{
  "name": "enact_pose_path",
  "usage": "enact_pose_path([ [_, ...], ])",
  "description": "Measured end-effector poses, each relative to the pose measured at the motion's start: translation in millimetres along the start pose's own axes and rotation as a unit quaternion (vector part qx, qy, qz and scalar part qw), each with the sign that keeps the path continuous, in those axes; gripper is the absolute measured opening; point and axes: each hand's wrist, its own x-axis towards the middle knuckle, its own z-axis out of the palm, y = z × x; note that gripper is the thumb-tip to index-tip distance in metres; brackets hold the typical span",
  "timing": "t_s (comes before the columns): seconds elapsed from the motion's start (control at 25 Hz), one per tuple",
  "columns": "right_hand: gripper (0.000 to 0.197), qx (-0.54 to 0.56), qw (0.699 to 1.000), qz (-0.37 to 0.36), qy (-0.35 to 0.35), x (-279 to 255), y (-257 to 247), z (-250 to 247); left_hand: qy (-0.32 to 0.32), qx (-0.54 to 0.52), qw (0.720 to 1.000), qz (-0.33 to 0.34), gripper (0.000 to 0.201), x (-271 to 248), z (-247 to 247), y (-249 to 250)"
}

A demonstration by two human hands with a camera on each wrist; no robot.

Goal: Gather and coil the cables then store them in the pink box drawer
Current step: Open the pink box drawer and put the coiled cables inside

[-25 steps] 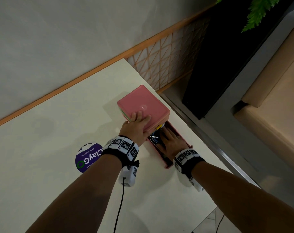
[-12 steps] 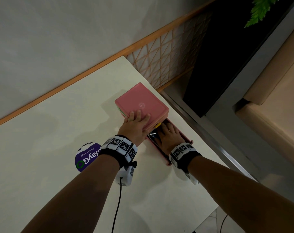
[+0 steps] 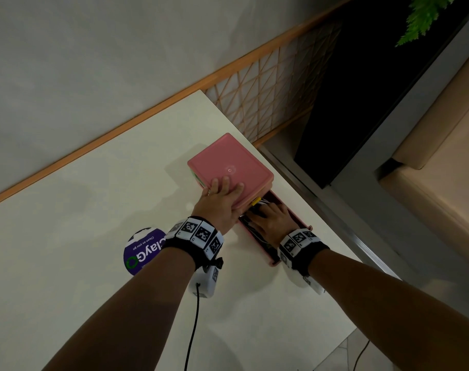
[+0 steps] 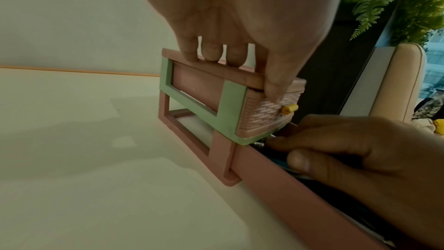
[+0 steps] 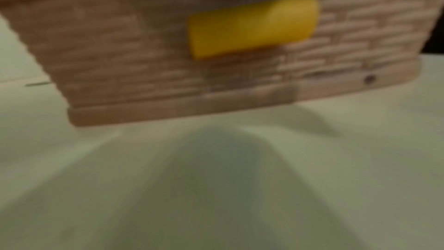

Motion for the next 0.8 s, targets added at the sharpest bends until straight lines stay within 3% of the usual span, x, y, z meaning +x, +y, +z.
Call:
enact_pose_path([
  [0.12,0.057,-0.037,0.995,0.041,-0.089,-4.8,-6.5,-9.6,-0.007,0.006,1.0,-0.001,0.062,0.6,0.7,-0.5],
  [0.2,0.061,-0.048,0.986,0.079,-0.138,-5.0,-13.7,-13.4,-0.006,0.005,1.0,-0.002,0.062,0.1,0.3,-0.9],
  [0.32,0.062,0.015,0.981,0.127,-0.149,-0.8,-20.1,-15.7,-0.005,0.001,1.0,-0.001,0.062,-0.2,0.8,-0.6],
  [0.44,0.049,0.154,0.97,0.157,-0.104,-1.9,-11.9,-20.2,-0.006,-0.008,1.0,-0.004,0.062,-0.6,0.4,-1.2],
  [0.52,0.032,0.255,0.945,0.189,-0.073,-5.6,-4.1,-24.9,-0.008,-0.014,1.0,-0.005,0.063,-0.5,-0.3,-1.0],
  [0.6,0.029,0.323,0.918,0.226,-0.045,-7.1,2.5,-27.8,-0.007,-0.019,1.0,-0.005,0.063,-1.0,-1.1,-0.1],
  [0.8,0.032,0.316,0.908,0.268,0.059,-15.7,2.7,-28.4,-0.012,-0.032,0.999,-0.01,0.062,-1.7,-1.5,-0.3],
])
